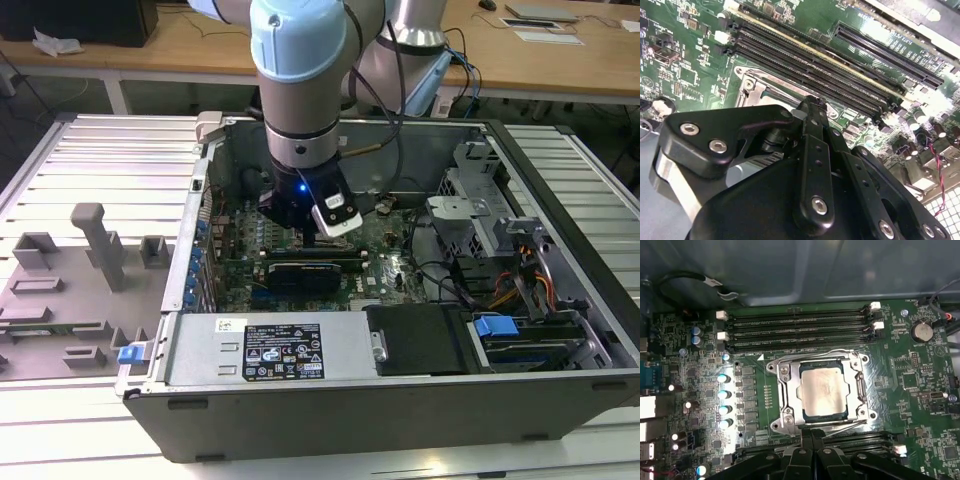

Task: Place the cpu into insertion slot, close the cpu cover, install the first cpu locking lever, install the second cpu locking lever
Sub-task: 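Install the second cpu locking lever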

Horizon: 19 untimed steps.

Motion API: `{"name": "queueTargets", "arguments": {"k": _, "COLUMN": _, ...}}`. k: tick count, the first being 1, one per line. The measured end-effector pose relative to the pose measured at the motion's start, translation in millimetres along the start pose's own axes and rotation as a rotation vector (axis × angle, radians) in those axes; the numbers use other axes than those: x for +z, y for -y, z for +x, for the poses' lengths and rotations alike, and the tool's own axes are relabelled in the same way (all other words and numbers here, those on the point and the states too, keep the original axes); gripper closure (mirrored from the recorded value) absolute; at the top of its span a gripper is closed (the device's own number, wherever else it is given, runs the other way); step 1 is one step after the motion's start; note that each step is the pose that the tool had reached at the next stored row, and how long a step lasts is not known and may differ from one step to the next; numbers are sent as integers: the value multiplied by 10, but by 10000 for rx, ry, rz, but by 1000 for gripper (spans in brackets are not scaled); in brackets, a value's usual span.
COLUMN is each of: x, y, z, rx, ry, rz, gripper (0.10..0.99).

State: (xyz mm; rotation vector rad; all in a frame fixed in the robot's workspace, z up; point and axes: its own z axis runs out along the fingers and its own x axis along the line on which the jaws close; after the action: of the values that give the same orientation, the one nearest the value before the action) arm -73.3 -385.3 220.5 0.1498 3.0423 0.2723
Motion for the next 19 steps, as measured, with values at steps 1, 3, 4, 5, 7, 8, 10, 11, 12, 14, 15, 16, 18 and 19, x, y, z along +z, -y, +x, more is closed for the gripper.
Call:
{"name": "queueTargets", "arguments": {"k": 1, "x": 2, "y": 14, "z": 4, "rx": 5, "ry": -5, "rz": -57, "gripper": 980}}
{"name": "queueTargets", "arguments": {"k": 3, "x": 5, "y": 46, "z": 12, "rx": 16, "ry": -15, "rz": -172, "gripper": 980}}
{"name": "queueTargets", "arguments": {"k": 4, "x": 7, "y": 68, "z": 18, "rx": 23, "ry": -23, "rz": -258, "gripper": 980}}
{"name": "queueTargets", "arguments": {"k": 5, "x": 8, "y": 79, "z": 26, "rx": 28, "ry": -29, "rz": -311, "gripper": 980}}
{"name": "queueTargets", "arguments": {"k": 7, "x": 23, "y": 120, "z": 74, "rx": 51, "ry": -50, "rz": -551, "gripper": 980}}
{"name": "queueTargets", "arguments": {"k": 8, "x": 32, "y": 128, "z": 79, "rx": 57, "ry": -56, "rz": -619, "gripper": 980}}
{"name": "queueTargets", "arguments": {"k": 10, "x": 46, "y": 136, "z": 92, "rx": 65, "ry": -63, "rz": -699, "gripper": 980}}
{"name": "queueTargets", "arguments": {"k": 11, "x": 51, "y": 142, "z": 104, "rx": 68, "ry": -66, "rz": -728, "gripper": 980}}
{"name": "queueTargets", "arguments": {"k": 12, "x": 55, "y": 150, "z": 115, "rx": 70, "ry": -69, "rz": -758, "gripper": 980}}
{"name": "queueTargets", "arguments": {"k": 14, "x": 64, "y": 166, "z": 134, "rx": 76, "ry": -74, "rz": -824, "gripper": 980}}
{"name": "queueTargets", "arguments": {"k": 15, "x": 70, "y": 171, "z": 144, "rx": 80, "ry": -79, "rz": -872, "gripper": 980}}
{"name": "queueTargets", "arguments": {"k": 16, "x": 75, "y": 174, "z": 152, "rx": 83, "ry": -82, "rz": -903, "gripper": 980}}
{"name": "queueTargets", "arguments": {"k": 18, "x": 92, "y": 179, "z": 179, "rx": 89, "ry": -86, "rz": -964, "gripper": 980}}
{"name": "queueTargets", "arguments": {"k": 19, "x": 103, "y": 182, "z": 193, "rx": 92, "ry": -88, "rz": -990, "gripper": 980}}
